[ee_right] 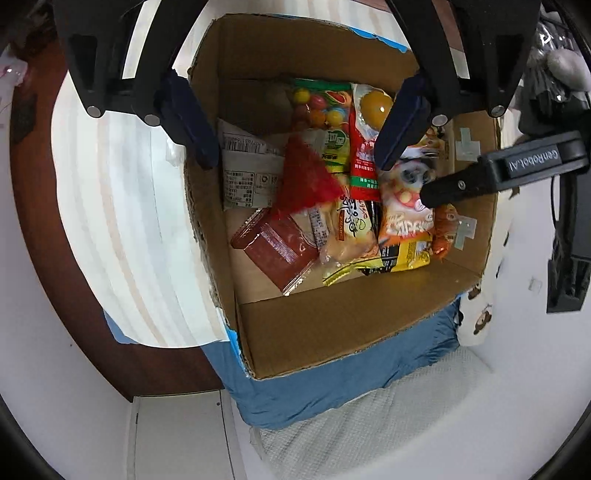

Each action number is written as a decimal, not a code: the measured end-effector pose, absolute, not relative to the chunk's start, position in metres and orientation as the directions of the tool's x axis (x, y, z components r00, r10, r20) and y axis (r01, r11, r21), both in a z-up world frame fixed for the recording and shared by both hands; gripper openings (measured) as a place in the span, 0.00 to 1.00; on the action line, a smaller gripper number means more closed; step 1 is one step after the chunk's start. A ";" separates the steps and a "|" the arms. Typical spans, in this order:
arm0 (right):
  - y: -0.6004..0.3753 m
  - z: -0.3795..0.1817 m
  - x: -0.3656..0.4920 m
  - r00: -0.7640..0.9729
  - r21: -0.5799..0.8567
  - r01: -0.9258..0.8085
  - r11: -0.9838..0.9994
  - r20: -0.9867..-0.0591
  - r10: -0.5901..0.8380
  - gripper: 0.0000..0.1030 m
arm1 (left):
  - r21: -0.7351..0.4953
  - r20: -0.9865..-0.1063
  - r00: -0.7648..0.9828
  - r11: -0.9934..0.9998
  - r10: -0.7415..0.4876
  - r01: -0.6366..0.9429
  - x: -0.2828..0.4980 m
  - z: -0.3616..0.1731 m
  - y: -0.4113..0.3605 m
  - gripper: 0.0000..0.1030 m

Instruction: Organize snacks

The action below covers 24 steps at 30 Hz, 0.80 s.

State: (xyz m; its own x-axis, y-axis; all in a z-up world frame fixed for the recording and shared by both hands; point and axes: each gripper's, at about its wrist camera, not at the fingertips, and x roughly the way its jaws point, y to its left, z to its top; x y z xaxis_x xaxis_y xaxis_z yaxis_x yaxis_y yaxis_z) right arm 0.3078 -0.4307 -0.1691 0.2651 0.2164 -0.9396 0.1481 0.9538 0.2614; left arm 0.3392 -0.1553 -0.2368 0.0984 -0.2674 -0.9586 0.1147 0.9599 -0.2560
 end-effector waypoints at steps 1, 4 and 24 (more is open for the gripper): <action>-0.430 -0.169 0.308 0.259 0.247 0.149 0.957 -0.944 0.204 0.92 | -0.252 -0.959 0.105 0.961 -0.264 0.113 0.339 -0.235 -0.154 0.95; -0.425 -0.171 0.308 0.236 0.206 0.135 0.969 -0.957 0.171 0.92 | -0.224 -0.962 0.132 0.967 -0.240 0.121 0.336 -0.231 -0.151 0.95; -0.403 -0.161 0.297 0.224 0.111 0.116 0.987 -0.971 0.083 0.95 | -0.132 -0.959 0.239 0.987 -0.150 0.091 0.294 -0.207 -0.115 0.95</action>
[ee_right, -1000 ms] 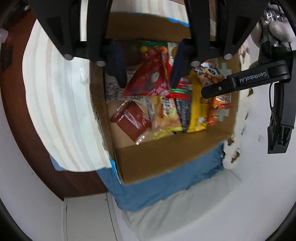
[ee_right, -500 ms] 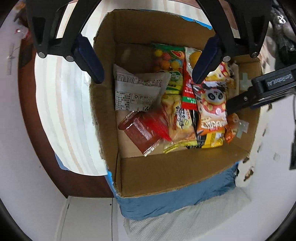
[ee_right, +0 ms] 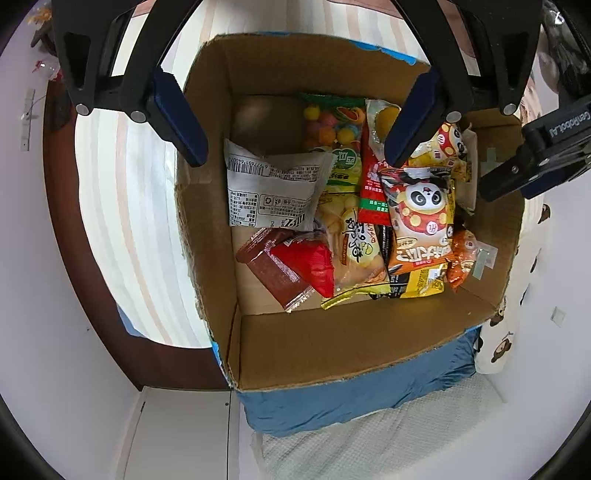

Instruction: Organize snacks

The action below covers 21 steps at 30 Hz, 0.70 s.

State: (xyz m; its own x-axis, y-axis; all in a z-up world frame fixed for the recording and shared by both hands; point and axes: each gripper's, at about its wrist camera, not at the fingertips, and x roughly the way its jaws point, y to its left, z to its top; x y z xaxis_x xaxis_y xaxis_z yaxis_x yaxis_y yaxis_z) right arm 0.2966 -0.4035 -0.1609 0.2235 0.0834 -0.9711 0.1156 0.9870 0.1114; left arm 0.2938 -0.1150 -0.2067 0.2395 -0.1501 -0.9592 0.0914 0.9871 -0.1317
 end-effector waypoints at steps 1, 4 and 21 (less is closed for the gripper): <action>-0.403 -0.158 0.294 0.231 0.115 0.116 0.987 -0.969 0.086 0.96 | -0.132 -0.957 0.246 0.987 -0.151 0.094 0.291 -0.203 -0.114 0.95; -0.401 -0.146 0.284 0.257 0.132 0.114 0.985 -0.961 0.099 0.96 | -0.125 -0.950 0.276 0.987 -0.148 0.098 0.278 -0.187 -0.112 0.95; -0.391 -0.031 0.160 0.500 0.120 0.071 0.990 -0.863 0.069 0.98 | -0.082 -0.852 0.508 0.991 -0.124 0.105 0.158 -0.092 -0.094 0.95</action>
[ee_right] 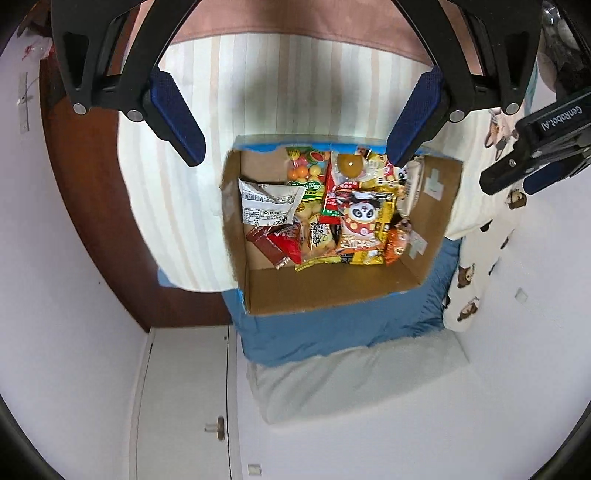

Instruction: Organize snacks

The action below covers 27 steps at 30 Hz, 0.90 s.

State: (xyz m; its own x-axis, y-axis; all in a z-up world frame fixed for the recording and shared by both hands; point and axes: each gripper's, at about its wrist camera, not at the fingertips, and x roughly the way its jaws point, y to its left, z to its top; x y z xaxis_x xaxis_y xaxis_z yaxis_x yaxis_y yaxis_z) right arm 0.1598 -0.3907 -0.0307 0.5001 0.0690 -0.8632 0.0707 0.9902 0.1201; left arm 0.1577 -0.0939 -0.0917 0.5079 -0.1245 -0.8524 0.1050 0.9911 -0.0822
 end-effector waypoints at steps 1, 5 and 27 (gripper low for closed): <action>-0.390 -0.026 0.153 0.510 0.125 0.069 0.990 -0.857 0.072 0.98 | -0.082 -0.848 0.515 0.991 -0.125 0.106 0.151 -0.088 -0.093 0.95; -0.387 0.001 0.120 0.554 0.133 0.054 0.990 -0.829 0.081 0.98 | -0.076 -0.829 0.546 0.992 -0.121 0.103 0.120 -0.072 -0.088 0.95; -0.368 0.079 -0.014 0.691 0.072 0.020 0.997 -0.722 0.038 1.00 | -0.018 -0.740 0.671 0.998 -0.048 0.052 -0.005 -0.023 -0.072 1.00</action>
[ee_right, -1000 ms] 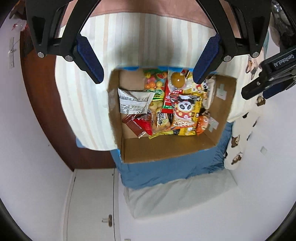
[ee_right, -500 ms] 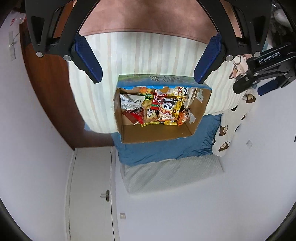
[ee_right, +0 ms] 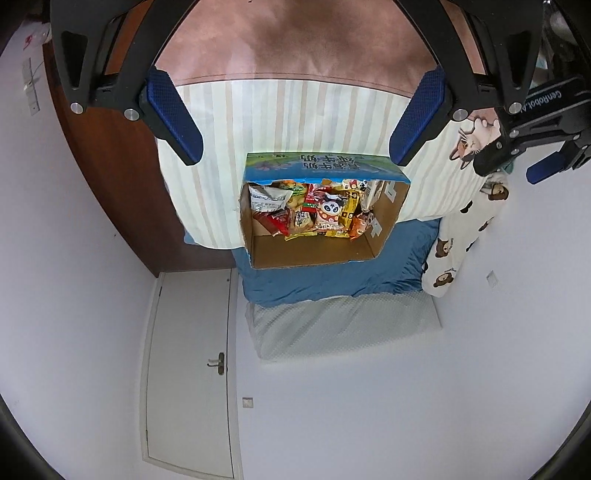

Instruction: Organize snacks

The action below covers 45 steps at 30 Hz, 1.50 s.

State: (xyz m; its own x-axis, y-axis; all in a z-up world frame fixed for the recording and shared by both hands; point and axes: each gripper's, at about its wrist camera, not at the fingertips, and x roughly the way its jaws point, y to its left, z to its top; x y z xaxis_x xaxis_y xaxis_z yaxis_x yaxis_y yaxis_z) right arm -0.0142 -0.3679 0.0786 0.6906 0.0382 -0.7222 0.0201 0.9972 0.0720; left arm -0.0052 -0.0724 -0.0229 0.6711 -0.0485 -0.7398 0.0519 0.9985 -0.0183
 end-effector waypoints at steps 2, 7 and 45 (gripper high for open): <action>-0.367 0.082 -0.019 0.698 0.064 0.022 0.998 -0.716 0.031 1.00 | -0.013 -0.738 0.673 0.999 -0.043 0.050 -0.010 -0.022 -0.073 1.00; -0.365 0.088 -0.026 0.703 0.062 0.016 0.998 -0.711 0.033 1.00 | -0.006 -0.730 0.682 0.999 -0.032 0.040 -0.020 -0.018 -0.075 1.00; -0.394 -0.003 0.106 0.573 0.011 0.141 0.990 -0.817 -0.073 1.00 | 0.030 -0.822 0.569 0.999 0.015 0.017 0.118 -0.091 -0.103 1.00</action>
